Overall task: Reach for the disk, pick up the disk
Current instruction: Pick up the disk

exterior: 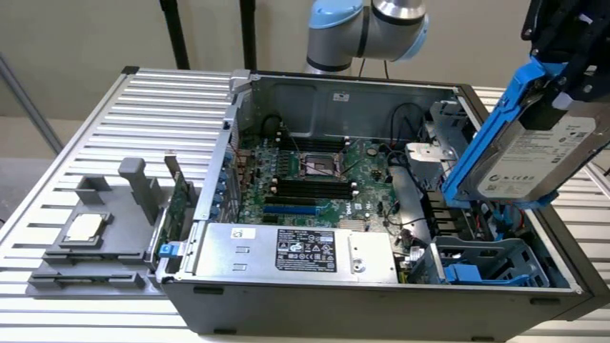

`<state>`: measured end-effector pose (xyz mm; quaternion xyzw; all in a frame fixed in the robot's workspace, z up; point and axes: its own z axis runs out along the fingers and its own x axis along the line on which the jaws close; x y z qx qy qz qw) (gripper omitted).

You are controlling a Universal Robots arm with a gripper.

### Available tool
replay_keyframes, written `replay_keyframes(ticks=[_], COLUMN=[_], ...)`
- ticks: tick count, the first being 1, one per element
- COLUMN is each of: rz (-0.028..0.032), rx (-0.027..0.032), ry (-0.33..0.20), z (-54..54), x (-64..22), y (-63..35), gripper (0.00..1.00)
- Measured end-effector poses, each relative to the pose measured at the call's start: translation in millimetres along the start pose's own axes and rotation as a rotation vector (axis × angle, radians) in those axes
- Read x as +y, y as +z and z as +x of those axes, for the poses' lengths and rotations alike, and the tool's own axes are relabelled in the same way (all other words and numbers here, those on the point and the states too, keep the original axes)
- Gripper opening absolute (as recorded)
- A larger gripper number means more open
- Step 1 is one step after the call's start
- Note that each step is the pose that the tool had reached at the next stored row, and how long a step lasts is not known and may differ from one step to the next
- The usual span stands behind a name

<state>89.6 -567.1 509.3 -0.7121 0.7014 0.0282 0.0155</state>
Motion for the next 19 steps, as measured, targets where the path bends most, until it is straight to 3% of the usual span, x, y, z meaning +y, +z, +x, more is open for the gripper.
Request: replay_keyframes(ticks=[8, 19], rz=[0.0001, 0.0000], rx=[-0.0001, 0.0000], ry=[0.000, 0.000], z=[33.5, 34.1], x=[-3.9, -4.6], y=[-0.2, -0.2], gripper=[0.33, 0.33])
